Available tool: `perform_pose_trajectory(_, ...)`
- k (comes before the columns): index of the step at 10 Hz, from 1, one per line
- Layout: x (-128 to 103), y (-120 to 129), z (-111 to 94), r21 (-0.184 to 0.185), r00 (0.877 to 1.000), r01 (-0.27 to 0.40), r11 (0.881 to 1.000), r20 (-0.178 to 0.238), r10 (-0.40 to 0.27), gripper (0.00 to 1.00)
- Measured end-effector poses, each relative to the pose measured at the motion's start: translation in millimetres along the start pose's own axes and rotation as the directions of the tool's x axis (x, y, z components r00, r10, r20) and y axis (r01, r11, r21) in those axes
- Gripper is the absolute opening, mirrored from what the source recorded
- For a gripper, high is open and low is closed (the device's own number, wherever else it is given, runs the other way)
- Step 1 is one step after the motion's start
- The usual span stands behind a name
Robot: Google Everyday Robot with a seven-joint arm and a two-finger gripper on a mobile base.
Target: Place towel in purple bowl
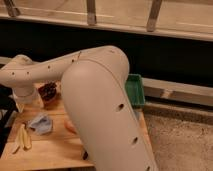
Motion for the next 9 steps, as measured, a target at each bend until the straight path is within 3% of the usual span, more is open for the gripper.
perform_pose_trajectory(6, 6, 5, 51, 0.019, 0.996, 0.007, 1.0, -0.088, -0.005, 0.65)
perform_pose_trajectory(8, 6, 3, 62, 0.017, 0.994, -0.006, 1.0, -0.107, 0.007, 0.65)
perform_pose_trajectory(9, 6, -3, 68, -0.008, 0.991, -0.018, 1.0, -0.133, 0.017, 0.65)
